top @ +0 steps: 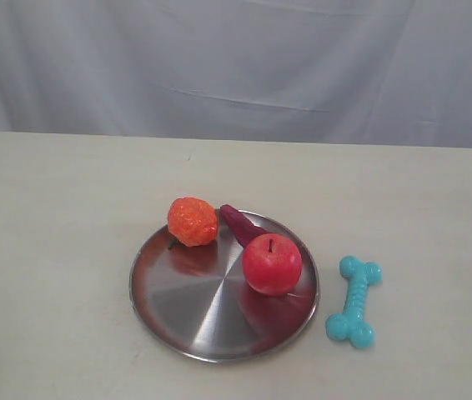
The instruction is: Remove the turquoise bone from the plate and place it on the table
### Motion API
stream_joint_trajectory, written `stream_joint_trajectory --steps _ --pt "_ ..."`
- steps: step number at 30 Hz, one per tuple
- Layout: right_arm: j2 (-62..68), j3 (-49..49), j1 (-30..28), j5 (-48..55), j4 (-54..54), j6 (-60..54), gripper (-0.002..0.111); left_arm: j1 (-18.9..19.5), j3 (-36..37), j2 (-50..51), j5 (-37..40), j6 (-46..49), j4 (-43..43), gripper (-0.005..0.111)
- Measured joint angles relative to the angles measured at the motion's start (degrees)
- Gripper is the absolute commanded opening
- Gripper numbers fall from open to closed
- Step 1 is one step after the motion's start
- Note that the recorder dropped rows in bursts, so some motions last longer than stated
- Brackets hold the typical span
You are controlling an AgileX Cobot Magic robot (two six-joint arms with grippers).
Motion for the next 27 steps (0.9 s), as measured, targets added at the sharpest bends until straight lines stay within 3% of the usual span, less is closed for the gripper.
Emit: stream_joint_trajectory --steps 3,5,7,9,13,27 --pt "0.0 1.97 0.0 -0.33 0.0 -1.88 0.0 0.0 0.0 0.0 0.0 0.0 0.0 0.0" --pt "-1.01 4.85 0.0 -1.61 2.67 -13.68 0.0 0.0 0.0 0.0 0.0 0.0 0.0 0.0" --pt "-4.36 7.94 -2.93 -1.75 11.4 -32.85 0.0 0.0 0.0 0.0 0.0 0.0 0.0 0.0" --pt "-7.33 10.4 -6.13 -2.11 13.21 -38.62 0.0 0.0 0.0 0.0 0.0 0.0 0.0 0.0" --pt "-12.12 16.83 -8.96 -2.24 13.44 -40.99 0.0 0.0 0.0 0.0 0.0 0.0 0.0 0.0" --pt "-21.18 32.06 -9.05 -3.25 10.03 -41.75 0.0 0.0 0.0 0.0 0.0 0.0 0.0 0.0"
